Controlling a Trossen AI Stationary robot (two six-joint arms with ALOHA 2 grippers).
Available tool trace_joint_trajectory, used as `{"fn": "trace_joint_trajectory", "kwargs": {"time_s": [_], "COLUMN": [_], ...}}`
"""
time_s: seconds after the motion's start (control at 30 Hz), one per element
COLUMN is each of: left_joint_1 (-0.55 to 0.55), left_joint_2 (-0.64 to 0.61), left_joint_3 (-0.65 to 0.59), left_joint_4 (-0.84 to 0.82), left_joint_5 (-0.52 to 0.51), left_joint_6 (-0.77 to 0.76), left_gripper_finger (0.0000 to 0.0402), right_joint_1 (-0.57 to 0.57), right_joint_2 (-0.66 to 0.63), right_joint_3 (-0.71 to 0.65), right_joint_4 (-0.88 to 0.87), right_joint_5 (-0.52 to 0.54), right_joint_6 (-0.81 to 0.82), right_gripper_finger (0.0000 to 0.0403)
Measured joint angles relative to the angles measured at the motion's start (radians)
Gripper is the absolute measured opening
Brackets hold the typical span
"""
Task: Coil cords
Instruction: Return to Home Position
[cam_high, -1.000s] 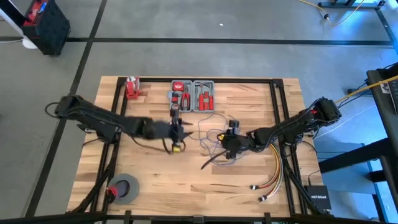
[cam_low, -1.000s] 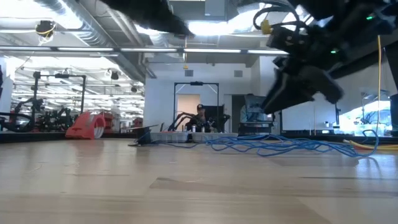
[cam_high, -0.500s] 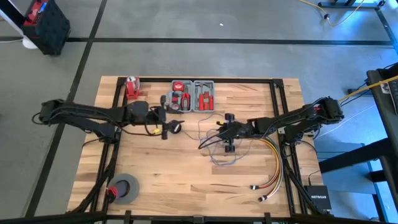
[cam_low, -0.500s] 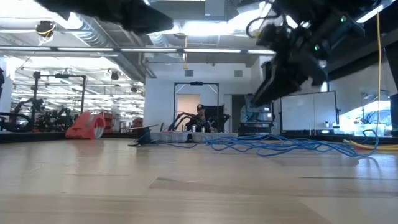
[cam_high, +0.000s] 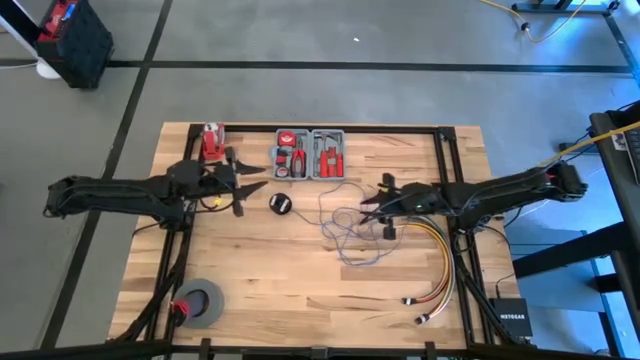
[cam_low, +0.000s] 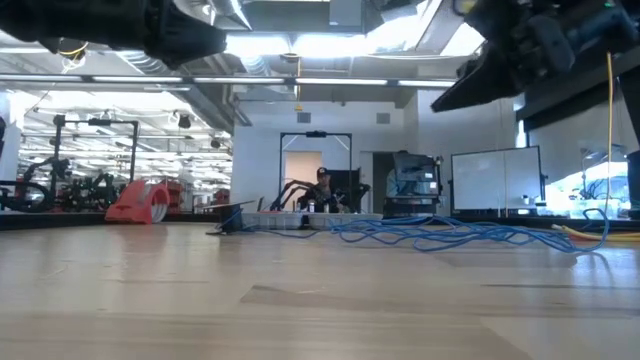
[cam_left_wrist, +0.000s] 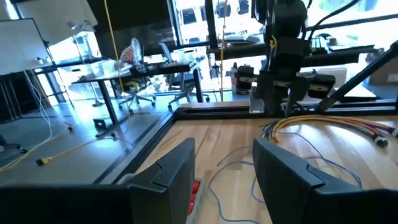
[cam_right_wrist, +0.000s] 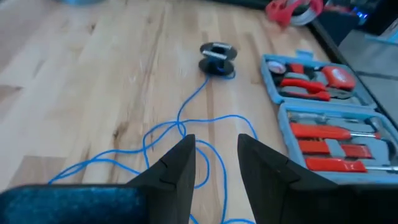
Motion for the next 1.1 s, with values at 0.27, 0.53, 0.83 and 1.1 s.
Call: {"fn": "trace_joint_trajectory", "kwargs": {"time_s": [0.27,0.53,0.83,1.1], "left_joint_1": [0.030,0.030,0.030,0.030], "left_joint_2": [-0.058,-0.057,-0.055,-0.055], "left_joint_3": [-0.033,-0.033,-0.033,-0.033], "left_joint_4": [-0.007,-0.007,-0.013,-0.014], "left_joint_5": [0.000,0.000,0.000,0.000], "left_joint_6": [-0.044,-0.047,-0.047,-0.047], "left_gripper_finger": [0.0155,0.0155,0.0155,0.0155], "right_joint_1": [0.000,0.000,0.000,0.000], "right_joint_2": [-0.250,-0.494,-0.727,-0.855], "right_joint_3": [-0.151,-0.240,-0.339,-0.387], "right_joint_4": [0.061,0.059,0.041,0.016], "right_joint_5": [0.000,0.001,0.001,0.002], "right_joint_6": [0.028,0.049,0.043,0.047], "right_gripper_finger": [0.0124,0.0124,0.0124,0.0124]}}
